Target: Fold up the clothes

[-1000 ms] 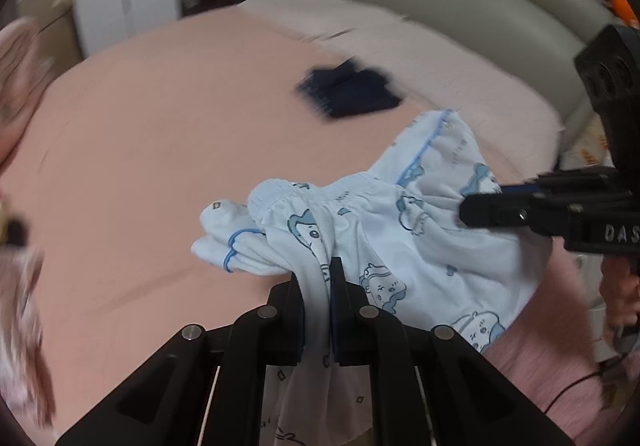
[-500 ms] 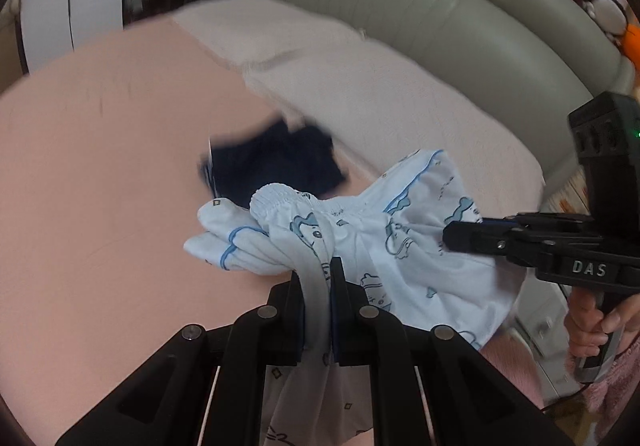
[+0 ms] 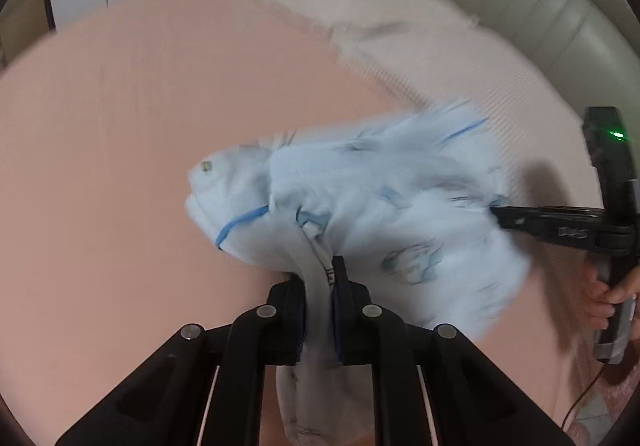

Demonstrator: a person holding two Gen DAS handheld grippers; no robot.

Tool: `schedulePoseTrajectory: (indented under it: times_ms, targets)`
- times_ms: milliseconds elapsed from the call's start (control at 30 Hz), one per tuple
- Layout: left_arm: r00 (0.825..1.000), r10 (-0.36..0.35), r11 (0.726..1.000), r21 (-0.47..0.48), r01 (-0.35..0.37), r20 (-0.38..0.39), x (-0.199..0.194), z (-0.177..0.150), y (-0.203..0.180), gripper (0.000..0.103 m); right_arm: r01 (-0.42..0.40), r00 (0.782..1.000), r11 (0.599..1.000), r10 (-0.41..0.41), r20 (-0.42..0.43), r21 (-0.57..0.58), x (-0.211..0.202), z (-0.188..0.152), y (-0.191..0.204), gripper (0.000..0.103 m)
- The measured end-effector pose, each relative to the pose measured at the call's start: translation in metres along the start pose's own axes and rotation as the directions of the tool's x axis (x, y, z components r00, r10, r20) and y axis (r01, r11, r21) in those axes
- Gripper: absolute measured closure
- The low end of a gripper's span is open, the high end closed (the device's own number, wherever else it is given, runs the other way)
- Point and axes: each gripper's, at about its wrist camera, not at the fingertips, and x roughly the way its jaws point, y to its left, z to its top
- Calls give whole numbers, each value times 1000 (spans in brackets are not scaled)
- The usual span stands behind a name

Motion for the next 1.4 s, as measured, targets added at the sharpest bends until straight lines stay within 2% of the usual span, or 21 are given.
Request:
schedulePoseTrajectory:
  times_ms: [67,133,233,367,500,567,633,700,733,800,833,900,933,1000,1100,1167,1267,1300,1333,1367,1400]
  targets:
    - [999,-5,1000,15,5,33,-10,-1,1,85,-25,998,1000,24,63,13,-13,-4,-2,91]
    - [995,18,999,28,-20,95,-31,-2,-1,72,-7,992,1000,7,123,1,-35,-9,4,91]
    - [981,16,998,53,-27,194,-56,-5,-10,64,14,968,993,15,249,-116,-74,-19,33,91]
    - [967,-1,982,184,-48,255,-49,-4,-42,64,14,979,961,42,199,-275,-65,-27,78,91]
    - [962,77,953,265,-149,263,-32,-2,-66,64,-7,995,960,34,93,-278,-18,-30,79,91]
    - [959,172,926,297,-235,223,-17,2,-57,64,32,997,953,-11,70,-301,-3,-33,76,91]
    - [944,295,885,331,-329,149,-1,1,-35,61,34,998,949,-13,68,-313,-3,-32,68,97]
    - [956,277,904,312,-292,92,-3,2,-11,59,26,998,954,-5,70,-298,-10,-28,56,97]
    - [955,285,910,288,-298,87,-9,3,-2,58,24,997,957,-3,72,-290,-13,-27,50,97]
    - [950,285,925,225,-307,124,-28,7,4,59,54,995,960,-27,100,-276,-27,-26,41,97]
    - [948,277,934,189,-304,155,-39,8,4,59,53,993,959,-22,114,-277,-33,-27,40,91]
    - [958,193,956,177,-232,214,-55,8,-6,59,53,992,956,-19,121,-290,-40,-30,43,91]
    - [962,151,960,198,-197,227,-57,8,-15,59,53,993,952,-19,117,-300,-41,-33,46,91]
    - [971,117,942,286,-175,210,-45,10,-37,59,56,993,947,-21,112,-315,-40,-35,54,91]
    - [971,197,907,351,-234,138,-5,24,-57,59,67,994,946,-37,100,-317,-32,-38,67,91]
    - [973,219,922,310,-231,76,3,34,-55,59,75,995,951,-51,88,-300,-32,-41,74,91]
    - [986,126,962,227,-149,111,-32,30,-47,58,96,989,940,-53,137,-328,-62,-59,89,91]
    - [988,111,971,199,-130,103,-43,25,-41,51,111,986,934,-61,156,-340,-73,-66,96,86]
    - [989,107,977,173,-123,97,-53,19,-35,41,126,982,928,-67,175,-351,-84,-72,104,69]
    - [989,108,981,151,-122,96,-61,13,-29,38,133,978,927,-66,196,-351,-97,-79,113,58]
    - [988,120,982,133,-133,101,-73,3,-24,35,127,975,929,-54,214,-346,-104,-81,119,42]
